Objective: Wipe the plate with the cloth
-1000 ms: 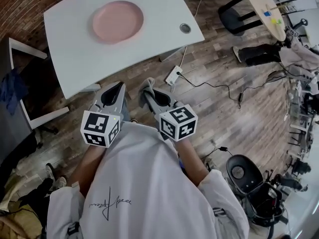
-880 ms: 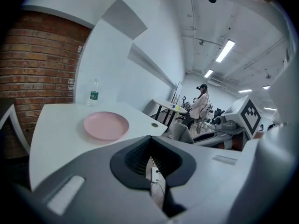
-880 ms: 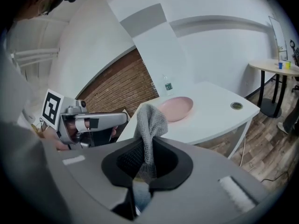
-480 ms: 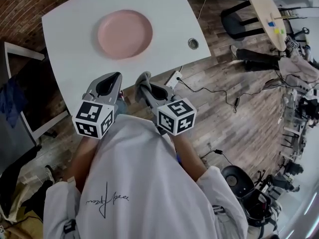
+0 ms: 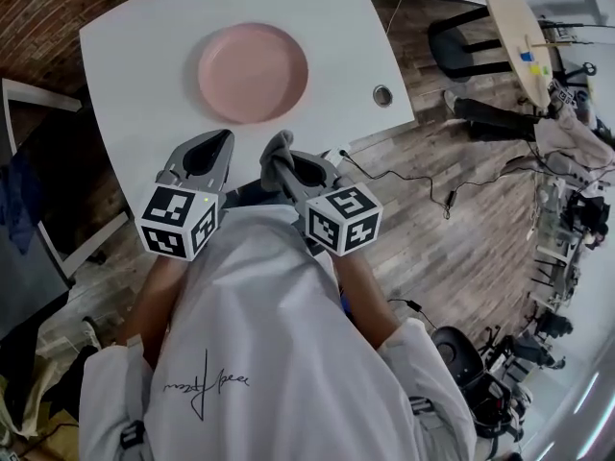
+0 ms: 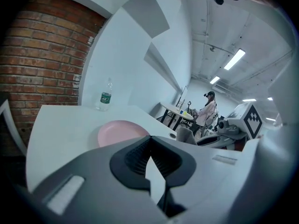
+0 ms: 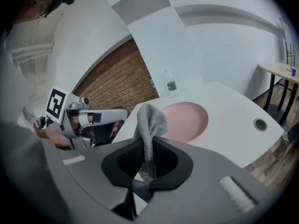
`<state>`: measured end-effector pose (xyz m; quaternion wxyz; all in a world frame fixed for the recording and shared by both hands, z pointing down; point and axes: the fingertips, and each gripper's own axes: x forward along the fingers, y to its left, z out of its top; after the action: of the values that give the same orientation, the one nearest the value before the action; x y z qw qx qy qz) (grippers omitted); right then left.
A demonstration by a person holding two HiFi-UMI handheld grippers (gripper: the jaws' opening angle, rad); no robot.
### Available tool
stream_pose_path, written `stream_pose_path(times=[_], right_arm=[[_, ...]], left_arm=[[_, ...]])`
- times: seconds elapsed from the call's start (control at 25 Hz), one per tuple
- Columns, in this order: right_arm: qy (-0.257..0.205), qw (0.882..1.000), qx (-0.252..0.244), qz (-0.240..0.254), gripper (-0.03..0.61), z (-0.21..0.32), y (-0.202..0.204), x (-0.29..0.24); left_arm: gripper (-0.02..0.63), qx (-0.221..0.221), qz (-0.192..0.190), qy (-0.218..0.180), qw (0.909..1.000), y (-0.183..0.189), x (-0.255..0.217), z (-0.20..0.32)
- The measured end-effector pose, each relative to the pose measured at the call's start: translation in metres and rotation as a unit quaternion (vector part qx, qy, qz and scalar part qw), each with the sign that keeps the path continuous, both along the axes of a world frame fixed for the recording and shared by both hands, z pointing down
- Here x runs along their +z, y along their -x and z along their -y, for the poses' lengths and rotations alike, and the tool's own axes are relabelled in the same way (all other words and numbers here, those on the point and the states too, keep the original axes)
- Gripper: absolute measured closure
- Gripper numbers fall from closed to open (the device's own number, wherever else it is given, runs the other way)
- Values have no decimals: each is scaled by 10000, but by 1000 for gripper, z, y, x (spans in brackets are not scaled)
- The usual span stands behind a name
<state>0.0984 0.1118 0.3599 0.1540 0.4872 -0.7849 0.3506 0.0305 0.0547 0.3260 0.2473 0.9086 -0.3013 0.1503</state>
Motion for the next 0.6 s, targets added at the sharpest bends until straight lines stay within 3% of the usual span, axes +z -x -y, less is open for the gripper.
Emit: stream_pose_path(times=[0.24,0.6], right_arm=[[224,9996,49,159,543,12,-6,13],[457,9988,34,-153,554,68,-25,33]], left_arm=[[607,-332,-11,66,9994,15,10,22],[611,-1015,43,406,9940,47,37,73]])
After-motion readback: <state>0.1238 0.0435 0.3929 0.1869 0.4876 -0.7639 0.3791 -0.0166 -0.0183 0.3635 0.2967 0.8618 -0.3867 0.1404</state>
